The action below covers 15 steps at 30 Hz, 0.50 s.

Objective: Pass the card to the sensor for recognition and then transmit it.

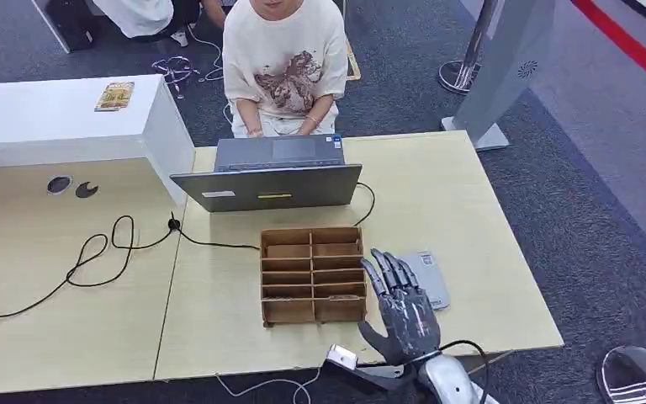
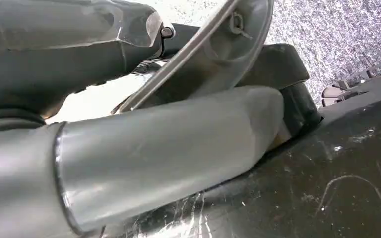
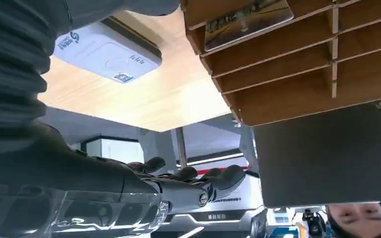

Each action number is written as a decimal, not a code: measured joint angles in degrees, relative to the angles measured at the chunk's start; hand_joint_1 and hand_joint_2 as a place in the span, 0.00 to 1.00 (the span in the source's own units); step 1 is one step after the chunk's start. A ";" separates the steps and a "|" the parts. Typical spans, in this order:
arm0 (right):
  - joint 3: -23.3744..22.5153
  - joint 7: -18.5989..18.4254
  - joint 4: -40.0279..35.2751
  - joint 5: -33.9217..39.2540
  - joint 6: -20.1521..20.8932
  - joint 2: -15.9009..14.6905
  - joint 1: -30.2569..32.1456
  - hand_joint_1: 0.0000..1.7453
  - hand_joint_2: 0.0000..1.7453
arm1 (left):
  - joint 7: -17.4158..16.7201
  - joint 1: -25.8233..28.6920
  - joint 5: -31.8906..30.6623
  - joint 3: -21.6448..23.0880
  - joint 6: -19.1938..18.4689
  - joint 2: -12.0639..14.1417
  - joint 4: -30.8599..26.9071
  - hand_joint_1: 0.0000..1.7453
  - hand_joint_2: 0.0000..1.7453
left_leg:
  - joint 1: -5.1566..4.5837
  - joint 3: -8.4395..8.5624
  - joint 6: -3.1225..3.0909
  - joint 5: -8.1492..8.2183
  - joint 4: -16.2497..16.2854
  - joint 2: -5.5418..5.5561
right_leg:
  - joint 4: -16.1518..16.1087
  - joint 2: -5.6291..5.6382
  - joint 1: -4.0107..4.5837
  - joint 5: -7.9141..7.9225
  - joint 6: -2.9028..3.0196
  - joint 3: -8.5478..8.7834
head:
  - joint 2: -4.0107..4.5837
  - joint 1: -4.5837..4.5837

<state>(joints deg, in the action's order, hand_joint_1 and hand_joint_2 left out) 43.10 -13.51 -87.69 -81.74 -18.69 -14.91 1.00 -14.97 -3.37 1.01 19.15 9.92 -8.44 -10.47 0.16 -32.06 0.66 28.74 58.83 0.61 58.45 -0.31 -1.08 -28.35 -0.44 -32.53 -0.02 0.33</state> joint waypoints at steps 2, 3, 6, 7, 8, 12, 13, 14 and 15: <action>0.26 0.35 0.44 1.01 0.68 0.04 -0.64 0.12 1.00 | 0.00 0.00 0.00 0.00 -0.07 0.02 0.00 0.00 0.00 | 0.00 0.01 0.00 0.00 0.00 0.00 | 0.00 0.01 0.00 0.00 0.00 0.00 | 0.00 0.00; 0.39 0.44 0.52 1.73 1.14 0.04 -0.92 0.12 1.00 | 0.00 0.00 0.02 0.00 -0.09 0.02 0.00 0.00 0.00 | 0.00 0.01 0.00 0.00 0.00 0.00 | 0.00 0.00 0.00 0.00 0.00 0.00 | 0.00 0.00; 0.74 0.61 0.44 3.21 2.16 -0.07 -1.73 0.12 1.00 | 0.02 0.00 0.11 0.00 -0.11 0.02 0.02 0.00 0.00 | 0.00 0.01 -0.01 0.00 0.00 0.00 | 0.00 0.00 0.00 0.00 0.00 0.00 | 0.00 0.00; 0.83 0.61 0.37 3.48 2.51 -0.19 -1.96 0.12 1.00 | 0.04 0.00 0.13 0.00 -0.11 0.04 0.02 0.00 0.00 | 0.00 0.01 -0.01 0.00 0.00 0.00 | 0.00 0.00 0.00 0.00 0.00 0.00 | 0.00 0.00; 0.89 0.61 0.24 3.76 2.84 -0.31 -2.13 0.14 1.00 | 0.07 0.00 0.17 0.00 -0.11 0.07 0.02 0.00 0.00 | 0.00 0.01 -0.01 0.00 0.00 0.00 | 0.00 0.00 0.00 0.00 0.00 0.00 | 0.00 0.00; 1.01 0.96 -0.20 4.69 3.80 -0.79 -2.97 0.23 1.00 | 0.11 0.00 0.35 0.00 -0.26 0.11 0.00 0.00 0.00 | 0.00 0.01 -0.01 0.00 0.00 0.00 | -0.01 0.00 0.00 0.00 0.00 0.00 | 0.00 0.00; 1.03 1.03 -0.29 4.98 3.89 -0.90 -3.04 0.26 1.00 | 0.13 0.01 0.35 0.00 -0.28 0.11 0.02 0.00 0.00 | 0.00 0.01 -0.01 0.00 0.00 0.00 | -0.01 0.00 0.00 0.00 0.00 0.00 | 0.00 0.00; 1.05 1.03 -0.42 5.05 4.00 -1.03 -3.10 0.26 1.00 | 0.18 0.02 0.37 0.00 -0.28 0.11 0.02 0.00 0.00 | 0.00 0.00 -0.01 0.00 0.00 0.00 | -0.01 -0.01 0.00 0.00 0.00 0.00 | 0.02 0.00; 1.07 1.03 -0.50 5.20 4.11 -1.18 -3.18 0.51 1.00 | 0.20 0.02 0.39 0.00 -0.28 0.13 0.02 0.00 0.00 | 0.00 0.00 -0.01 0.00 0.00 0.00 | -0.01 0.00 0.00 0.00 0.00 0.00 | 0.00 0.00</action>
<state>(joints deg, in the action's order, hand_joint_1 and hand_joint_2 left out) 44.17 -12.48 -88.19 -76.54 -14.58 -16.09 -2.18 -14.78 -3.35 1.40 19.15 9.64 -8.31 -10.45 0.16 -32.05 0.66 28.74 58.83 0.62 58.45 -0.32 -1.09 -28.35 -0.44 -32.53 -0.02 0.33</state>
